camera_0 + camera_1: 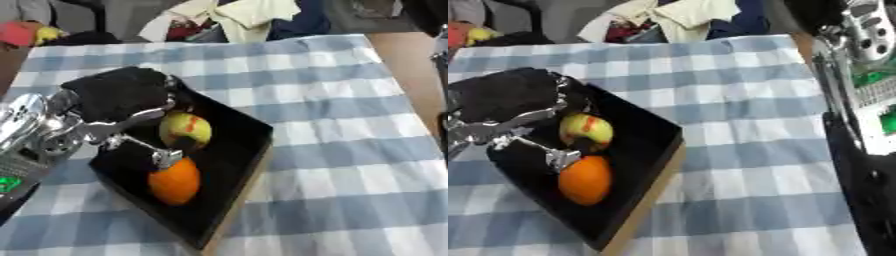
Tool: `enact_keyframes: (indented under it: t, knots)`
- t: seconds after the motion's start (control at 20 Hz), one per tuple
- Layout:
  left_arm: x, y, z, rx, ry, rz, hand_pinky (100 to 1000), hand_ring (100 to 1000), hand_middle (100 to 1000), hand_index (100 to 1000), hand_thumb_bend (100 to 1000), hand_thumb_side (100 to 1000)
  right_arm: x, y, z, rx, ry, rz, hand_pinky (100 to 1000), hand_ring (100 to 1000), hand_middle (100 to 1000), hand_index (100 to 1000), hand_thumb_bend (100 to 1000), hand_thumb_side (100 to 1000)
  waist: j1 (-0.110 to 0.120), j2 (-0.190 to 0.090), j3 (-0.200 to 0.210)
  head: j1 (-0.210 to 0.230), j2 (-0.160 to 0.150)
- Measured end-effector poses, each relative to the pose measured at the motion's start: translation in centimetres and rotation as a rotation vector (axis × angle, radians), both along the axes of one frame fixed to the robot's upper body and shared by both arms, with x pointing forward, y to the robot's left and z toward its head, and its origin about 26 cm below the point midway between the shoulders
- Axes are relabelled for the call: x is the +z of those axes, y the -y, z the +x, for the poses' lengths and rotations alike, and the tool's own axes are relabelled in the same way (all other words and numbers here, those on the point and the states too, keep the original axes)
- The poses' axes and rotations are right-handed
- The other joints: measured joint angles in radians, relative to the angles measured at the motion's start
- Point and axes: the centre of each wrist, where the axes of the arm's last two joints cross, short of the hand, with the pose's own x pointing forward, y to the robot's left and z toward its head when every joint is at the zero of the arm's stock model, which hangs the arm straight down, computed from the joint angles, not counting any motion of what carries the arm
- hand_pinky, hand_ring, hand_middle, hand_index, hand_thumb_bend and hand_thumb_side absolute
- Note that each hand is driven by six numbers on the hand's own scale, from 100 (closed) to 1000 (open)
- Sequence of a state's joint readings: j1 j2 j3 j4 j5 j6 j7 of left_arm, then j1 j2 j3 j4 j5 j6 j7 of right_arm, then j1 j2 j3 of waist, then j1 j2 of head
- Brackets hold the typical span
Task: Pick up objects on the table and place them in the box.
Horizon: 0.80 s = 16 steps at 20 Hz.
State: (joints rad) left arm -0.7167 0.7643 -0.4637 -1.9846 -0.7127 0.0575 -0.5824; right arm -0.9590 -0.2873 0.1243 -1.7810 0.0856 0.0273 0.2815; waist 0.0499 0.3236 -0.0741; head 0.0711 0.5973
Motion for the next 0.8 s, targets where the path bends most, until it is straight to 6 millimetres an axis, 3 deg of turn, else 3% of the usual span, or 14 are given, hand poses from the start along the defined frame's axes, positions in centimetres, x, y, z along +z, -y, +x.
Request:
enact_keyframes:
  t: [0.2, 0.35, 0.5, 0.6, 0.65, 0.8]
  knots:
    - [-0.8, 0.5, -0.1, 0.011, -0.027, 0.021, 453, 642, 573, 724, 100, 400, 0.1, 0.0, -0.2, 0.003, 0.005, 0.002, 945, 869, 803, 933, 100, 875, 0.000, 0.000, -0.002, 0.002, -0.001]
    - [-1.3, 0.9, -0.1, 0.017, -0.051, 0.069, 503, 690, 620, 765, 100, 507, 0.1, 0.0, -0.3, 0.005, 0.007, 0.002, 945, 869, 803, 933, 100, 874, 0.000, 0.000, -0.004, 0.002, -0.001]
    - [-1.4, 1.0, -0.2, 0.023, -0.057, 0.128, 603, 784, 730, 865, 127, 630, 0.1, 0.0, -0.3, 0.005, 0.005, 0.003, 945, 869, 803, 934, 100, 875, 0.001, 0.000, -0.005, 0.002, -0.001]
    - [-1.4, 1.1, -0.2, 0.025, -0.053, 0.161, 680, 853, 808, 931, 253, 709, 0.1, 0.0, -0.3, 0.005, 0.003, 0.004, 945, 869, 803, 934, 100, 874, 0.001, 0.000, -0.005, 0.002, -0.001]
    - [-1.4, 1.1, -0.2, 0.026, -0.048, 0.175, 714, 888, 846, 967, 401, 788, 0.1, 0.0, -0.3, 0.004, 0.001, 0.005, 945, 869, 803, 934, 100, 874, 0.001, 0.000, -0.005, 0.002, -0.001]
    - [-1.2, 1.0, -0.1, 0.042, 0.002, 0.198, 757, 920, 879, 994, 573, 910, -0.1, 0.1, -0.2, 0.002, -0.006, 0.005, 945, 869, 803, 934, 100, 874, 0.001, 0.000, -0.004, 0.000, 0.000]
